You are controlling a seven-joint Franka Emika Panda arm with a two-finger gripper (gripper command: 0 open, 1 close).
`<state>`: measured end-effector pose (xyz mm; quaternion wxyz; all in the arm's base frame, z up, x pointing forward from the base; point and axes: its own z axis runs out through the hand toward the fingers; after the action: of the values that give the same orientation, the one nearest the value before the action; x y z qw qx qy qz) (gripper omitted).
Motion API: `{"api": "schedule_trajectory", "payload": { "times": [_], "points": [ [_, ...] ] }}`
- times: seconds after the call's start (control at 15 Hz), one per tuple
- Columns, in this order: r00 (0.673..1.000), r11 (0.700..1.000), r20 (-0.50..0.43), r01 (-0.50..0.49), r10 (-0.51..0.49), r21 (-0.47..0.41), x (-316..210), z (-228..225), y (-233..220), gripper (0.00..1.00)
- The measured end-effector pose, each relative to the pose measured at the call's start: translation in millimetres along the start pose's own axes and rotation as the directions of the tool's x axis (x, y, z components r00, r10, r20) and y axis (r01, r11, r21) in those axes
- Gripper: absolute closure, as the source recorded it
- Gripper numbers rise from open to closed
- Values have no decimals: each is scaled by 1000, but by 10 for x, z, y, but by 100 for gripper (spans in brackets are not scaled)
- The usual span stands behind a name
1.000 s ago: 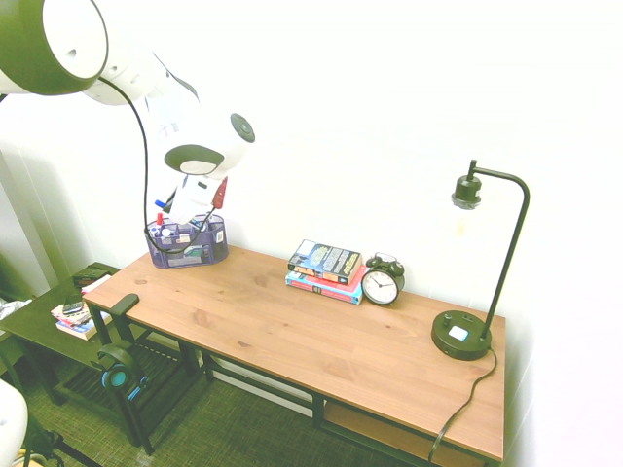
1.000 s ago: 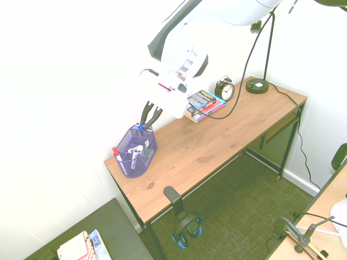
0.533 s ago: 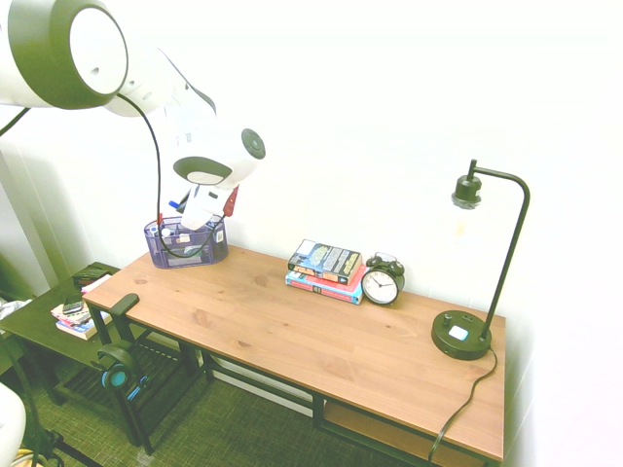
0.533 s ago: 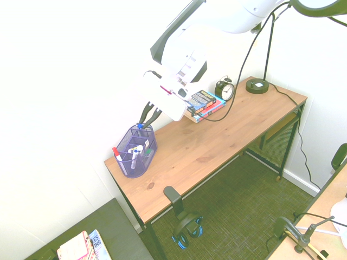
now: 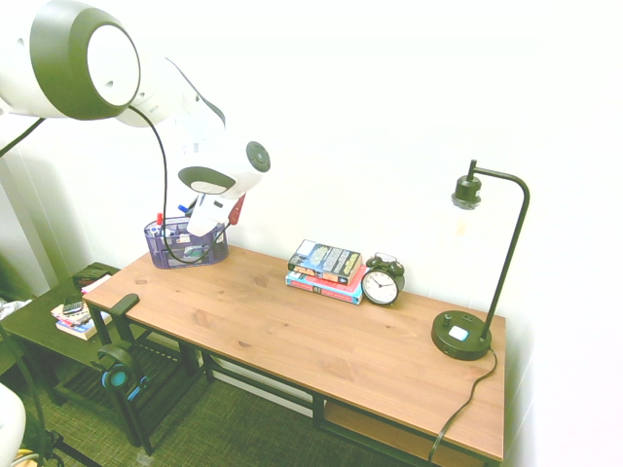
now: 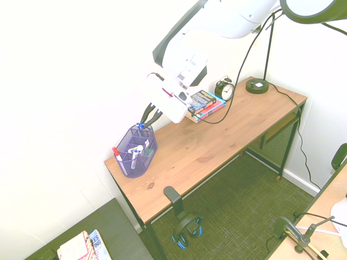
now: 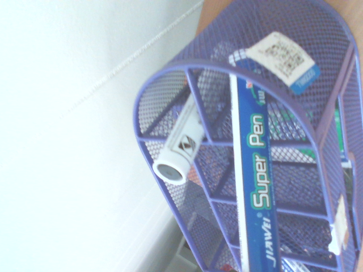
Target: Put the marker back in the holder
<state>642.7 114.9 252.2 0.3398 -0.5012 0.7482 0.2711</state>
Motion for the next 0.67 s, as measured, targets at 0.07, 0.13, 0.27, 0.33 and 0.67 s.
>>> {"api": "schedule_trajectory", "payload": {
  "times": [0.07, 0.13, 0.27, 0.33, 0.67],
  "points": [
    [1000, 1000, 6, 3, -3, 12, 14, -18, -18, 0],
    [1000, 1000, 10, 3, -3, 18, 21, -25, -25, 0],
    [1000, 1000, 12, 5, -6, 26, 23, -27, -30, 0],
    [1000, 999, 10, 6, -7, 32, 27, -33, -36, 0],
    [1000, 999, 4, 0, 0, 50, 103, -96, -93, 0]
  ]
}}
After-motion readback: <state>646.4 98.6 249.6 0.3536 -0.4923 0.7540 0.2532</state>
